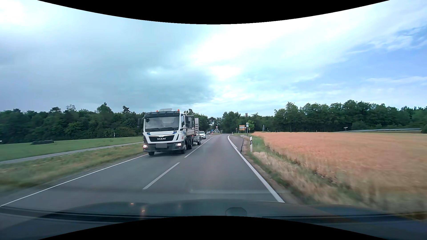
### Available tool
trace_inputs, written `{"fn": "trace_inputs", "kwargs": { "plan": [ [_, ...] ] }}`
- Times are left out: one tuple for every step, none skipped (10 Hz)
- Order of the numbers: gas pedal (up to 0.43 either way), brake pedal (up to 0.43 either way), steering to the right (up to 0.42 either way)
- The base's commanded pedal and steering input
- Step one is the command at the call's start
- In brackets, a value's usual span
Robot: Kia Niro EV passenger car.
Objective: Follow the waypoints while adhering to traffic rules and regulations
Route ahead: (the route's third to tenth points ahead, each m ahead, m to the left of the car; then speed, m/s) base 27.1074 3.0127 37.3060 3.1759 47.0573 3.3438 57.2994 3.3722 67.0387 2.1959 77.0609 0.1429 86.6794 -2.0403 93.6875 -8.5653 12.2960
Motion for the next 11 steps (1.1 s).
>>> {"fn": "trace_inputs", "kwargs": {
  "plan": [
    [0.028, 0.0, -0.004],
    [0.028, 0.0, -0.004],
    [0.028, 0.0, -0.004],
    [0.028, 0.0, -0.004],
    [0.028, 0.0, -0.004],
    [0.028, 0.0, -0.004],
    [0.028, 0.0, -0.004],
    [0.039, 0.0, -0.004],
    [0.039, 0.0, -0.004],
    [0.039, 0.0, -0.003],
    [0.039, 0.0, -0.002]
  ]
}}
